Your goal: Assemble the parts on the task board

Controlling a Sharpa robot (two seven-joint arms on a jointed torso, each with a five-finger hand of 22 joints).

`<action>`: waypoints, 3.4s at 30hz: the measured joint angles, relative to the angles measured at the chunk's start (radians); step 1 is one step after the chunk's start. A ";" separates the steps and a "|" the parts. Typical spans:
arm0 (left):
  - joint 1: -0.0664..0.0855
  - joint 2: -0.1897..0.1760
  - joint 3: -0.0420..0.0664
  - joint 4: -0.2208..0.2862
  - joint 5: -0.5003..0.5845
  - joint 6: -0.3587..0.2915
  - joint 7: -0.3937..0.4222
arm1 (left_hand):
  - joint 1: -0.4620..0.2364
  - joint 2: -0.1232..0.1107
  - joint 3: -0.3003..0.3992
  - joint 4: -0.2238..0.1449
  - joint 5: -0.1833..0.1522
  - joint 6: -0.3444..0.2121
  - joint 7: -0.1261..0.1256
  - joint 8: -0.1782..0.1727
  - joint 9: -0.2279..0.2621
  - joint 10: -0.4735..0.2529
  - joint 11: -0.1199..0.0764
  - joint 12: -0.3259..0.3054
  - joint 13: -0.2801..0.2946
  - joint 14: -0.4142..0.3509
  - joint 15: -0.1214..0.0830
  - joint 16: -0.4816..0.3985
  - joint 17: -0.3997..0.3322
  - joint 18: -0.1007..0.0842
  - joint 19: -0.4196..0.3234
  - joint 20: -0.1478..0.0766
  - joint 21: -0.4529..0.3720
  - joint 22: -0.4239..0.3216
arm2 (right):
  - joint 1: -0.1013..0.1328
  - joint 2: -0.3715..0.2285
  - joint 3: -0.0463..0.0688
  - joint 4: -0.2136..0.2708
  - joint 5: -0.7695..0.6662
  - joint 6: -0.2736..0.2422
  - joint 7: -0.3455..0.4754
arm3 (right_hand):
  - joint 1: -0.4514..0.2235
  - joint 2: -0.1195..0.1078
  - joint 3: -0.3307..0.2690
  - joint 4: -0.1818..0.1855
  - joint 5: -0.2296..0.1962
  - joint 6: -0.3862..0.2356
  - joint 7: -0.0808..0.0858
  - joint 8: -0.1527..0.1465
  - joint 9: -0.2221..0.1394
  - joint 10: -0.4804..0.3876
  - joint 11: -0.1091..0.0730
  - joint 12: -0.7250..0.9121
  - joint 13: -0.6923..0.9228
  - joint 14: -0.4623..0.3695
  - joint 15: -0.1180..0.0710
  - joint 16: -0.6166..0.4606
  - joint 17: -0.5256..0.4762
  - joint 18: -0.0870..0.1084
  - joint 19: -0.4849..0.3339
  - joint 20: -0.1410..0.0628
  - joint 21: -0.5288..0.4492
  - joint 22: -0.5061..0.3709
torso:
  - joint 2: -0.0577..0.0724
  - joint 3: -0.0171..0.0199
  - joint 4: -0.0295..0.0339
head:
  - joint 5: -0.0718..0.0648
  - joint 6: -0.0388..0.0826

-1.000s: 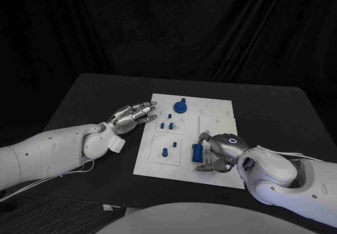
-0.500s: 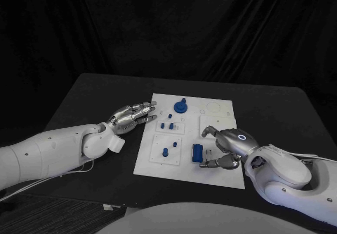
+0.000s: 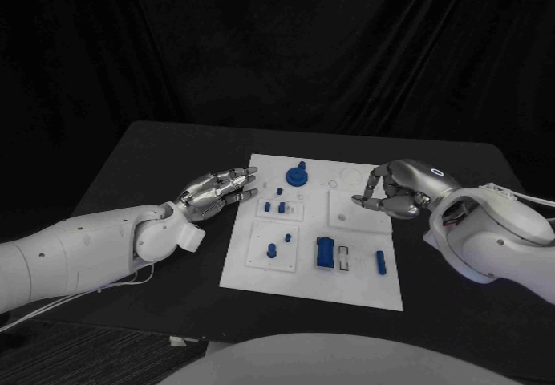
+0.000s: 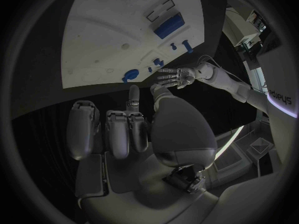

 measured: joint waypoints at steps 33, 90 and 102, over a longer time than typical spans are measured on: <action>0.000 0.002 0.000 0.004 0.000 -0.002 0.051 | -0.006 -0.006 0.000 0.000 0.004 0.004 0.004 0.004 0.000 0.016 0.002 0.016 0.003 0.004 -0.004 0.008 0.003 0.008 0.000 0.000 0.000 0.005 | -0.025 0.045 -0.001 -0.071 -0.020 0.534 -0.149 | -0.010 0.062 -0.061 0.017 -0.166 0.369 -0.039 -0.391 0.037 0.002 -0.030 0.000 0.001 0.001 -0.027 -0.005 0.000 0.000 0.000 -0.021 0.002 0.000 | 0.001 -0.0003 0.0000 | -0.031 0.000; -0.009 0.011 0.000 -0.005 0.000 0.003 0.033 | -0.006 -0.006 0.010 -0.010 0.009 0.004 0.004 0.004 0.000 0.020 0.005 0.015 0.003 0.004 -0.004 0.008 0.002 0.008 0.000 0.000 0.000 -0.001 | -0.095 0.009 -0.001 -0.030 0.236 0.324 -0.118 | 0.037 -0.099 0.422 -0.128 0.046 0.244 0.037 -0.589 0.158 -0.002 0.013 0.000 0.000 -0.001 0.004 -0.090 -0.001 0.017 -0.005 0.006 -0.223 0.000 | 0.001 0.0002 -0.0002 | -0.020 0.000; -0.010 0.012 0.000 -0.006 0.000 0.003 0.030 | -0.006 -0.006 0.010 -0.010 0.009 0.004 0.004 0.004 0.000 0.019 0.005 0.019 0.003 0.004 -0.004 0.008 0.002 0.008 0.000 0.000 0.000 -0.001 | -0.072 0.040 0.000 -0.043 0.611 0.229 -0.079 | -0.004 -0.089 0.463 -0.164 0.042 0.235 0.035 -0.582 0.172 -0.004 0.015 0.000 0.000 -0.001 0.007 -0.098 -0.014 0.033 -0.011 0.011 -0.269 0.000 | 0.001 0.0003 -0.0003 | -0.024 0.000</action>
